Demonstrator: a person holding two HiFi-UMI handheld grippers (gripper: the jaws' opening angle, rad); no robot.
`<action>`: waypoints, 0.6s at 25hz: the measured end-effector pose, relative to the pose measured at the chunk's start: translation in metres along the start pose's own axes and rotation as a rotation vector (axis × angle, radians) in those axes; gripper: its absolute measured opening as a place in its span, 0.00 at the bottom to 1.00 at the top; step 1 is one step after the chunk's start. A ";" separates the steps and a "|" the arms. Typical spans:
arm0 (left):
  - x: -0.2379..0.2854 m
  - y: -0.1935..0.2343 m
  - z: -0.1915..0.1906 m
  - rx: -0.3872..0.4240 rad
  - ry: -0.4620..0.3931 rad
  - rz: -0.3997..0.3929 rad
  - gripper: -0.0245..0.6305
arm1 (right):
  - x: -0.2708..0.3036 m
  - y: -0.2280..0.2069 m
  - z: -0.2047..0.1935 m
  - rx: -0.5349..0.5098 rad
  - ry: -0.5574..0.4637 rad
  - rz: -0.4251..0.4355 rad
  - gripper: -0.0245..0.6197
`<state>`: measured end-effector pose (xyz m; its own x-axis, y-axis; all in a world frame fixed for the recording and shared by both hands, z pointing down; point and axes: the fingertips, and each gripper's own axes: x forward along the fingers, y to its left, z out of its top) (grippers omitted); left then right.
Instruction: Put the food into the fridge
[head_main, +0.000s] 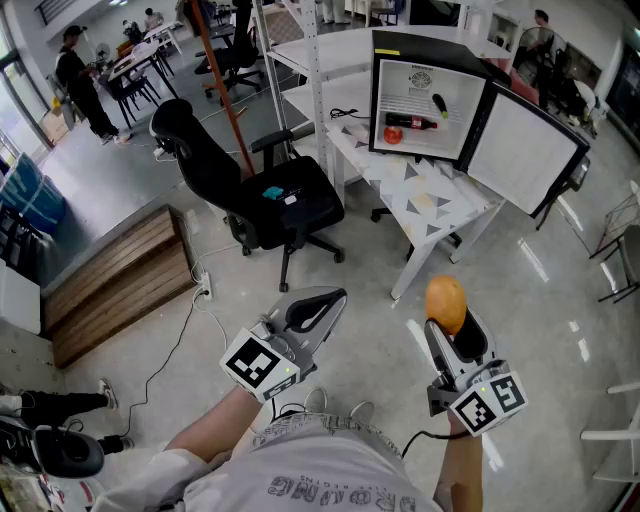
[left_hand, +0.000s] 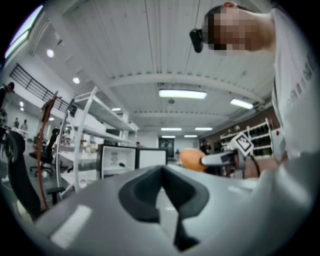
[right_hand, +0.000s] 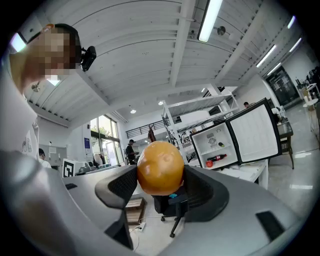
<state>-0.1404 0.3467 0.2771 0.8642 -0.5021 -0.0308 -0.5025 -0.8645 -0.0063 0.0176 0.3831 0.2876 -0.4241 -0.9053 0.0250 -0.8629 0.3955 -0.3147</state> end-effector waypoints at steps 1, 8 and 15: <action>0.000 0.000 0.001 0.000 0.001 0.000 0.05 | 0.000 0.001 0.002 0.001 -0.002 0.001 0.48; 0.003 -0.004 0.000 -0.001 0.007 0.008 0.05 | -0.006 -0.002 0.005 0.002 -0.015 0.001 0.48; 0.014 -0.020 -0.001 0.001 0.012 0.027 0.05 | -0.022 -0.016 0.011 0.010 -0.029 0.012 0.48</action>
<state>-0.1183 0.3571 0.2777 0.8504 -0.5258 -0.0185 -0.5259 -0.8505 -0.0064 0.0437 0.3945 0.2819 -0.4264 -0.9045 -0.0064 -0.8547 0.4053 -0.3243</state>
